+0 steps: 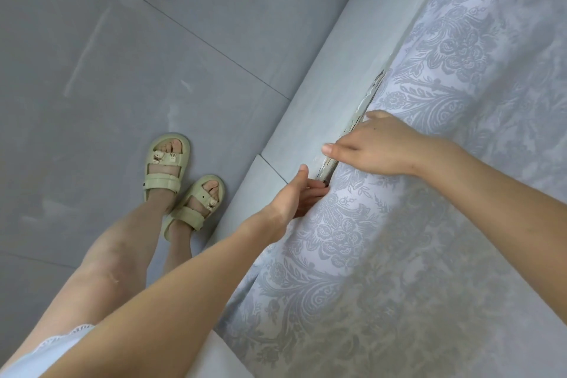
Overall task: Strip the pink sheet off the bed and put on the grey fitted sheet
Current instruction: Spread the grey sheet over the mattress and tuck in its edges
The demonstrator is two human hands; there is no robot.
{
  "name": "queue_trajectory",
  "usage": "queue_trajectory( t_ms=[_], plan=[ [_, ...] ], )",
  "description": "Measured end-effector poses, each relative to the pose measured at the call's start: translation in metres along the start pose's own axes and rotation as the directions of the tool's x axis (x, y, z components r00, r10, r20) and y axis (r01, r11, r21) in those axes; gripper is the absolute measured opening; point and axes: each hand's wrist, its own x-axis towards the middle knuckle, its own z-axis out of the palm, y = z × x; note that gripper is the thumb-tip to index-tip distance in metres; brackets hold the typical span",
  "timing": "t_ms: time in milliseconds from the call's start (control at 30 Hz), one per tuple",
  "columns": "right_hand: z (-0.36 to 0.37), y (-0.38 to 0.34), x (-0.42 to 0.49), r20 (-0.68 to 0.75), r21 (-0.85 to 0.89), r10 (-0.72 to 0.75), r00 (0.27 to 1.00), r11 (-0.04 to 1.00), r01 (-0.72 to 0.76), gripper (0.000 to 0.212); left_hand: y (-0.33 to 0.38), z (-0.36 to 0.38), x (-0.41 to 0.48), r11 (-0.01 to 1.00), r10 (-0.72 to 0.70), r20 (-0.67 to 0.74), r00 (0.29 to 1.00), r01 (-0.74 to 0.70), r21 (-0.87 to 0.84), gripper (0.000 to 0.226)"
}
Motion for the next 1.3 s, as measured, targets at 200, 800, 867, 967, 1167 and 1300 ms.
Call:
queue_trajectory(
  t_ms=[200, 800, 867, 967, 1167, 1300],
  plan=[
    [0.005, 0.012, -0.012, -0.105, -0.37, 0.004, 0.994, 0.928, -0.043, 0.095, -0.007, 0.011, 0.011, 0.995, -0.092, 0.073, 0.993, 0.089, 0.036, 0.067],
    [-0.009, 0.001, 0.062, 0.187, -0.457, 0.355, 0.916, 0.857, -0.239, 0.082, -0.032, -0.048, -0.014, 0.983, 0.131, -0.179, 0.975, -0.105, 0.149, 0.054],
    [0.005, -0.02, 0.051, 0.12, -0.377, 0.208, 0.971, 0.914, -0.149, 0.073, -0.048, -0.068, -0.022, 0.965, 0.13, -0.217, 0.967, -0.073, 0.251, 0.058],
    [0.022, -0.058, 0.033, 0.114, -0.163, 0.042, 0.993, 0.986, -0.023, 0.06, -0.068, -0.08, -0.027, 0.948, 0.029, -0.134, 0.991, 0.015, 0.318, 0.065],
    [0.059, -0.094, 0.012, 0.353, -0.113, -0.009, 0.936, 0.992, 0.052, 0.076, -0.084, -0.076, -0.032, 0.966, -0.03, -0.077, 0.997, 0.049, 0.254, 0.05],
    [0.068, -0.1, 0.025, 0.476, -0.141, 0.041, 0.878, 0.99, 0.03, 0.083, -0.093, -0.078, -0.041, 0.984, -0.062, -0.065, 0.996, 0.072, 0.164, 0.047]
  ],
)
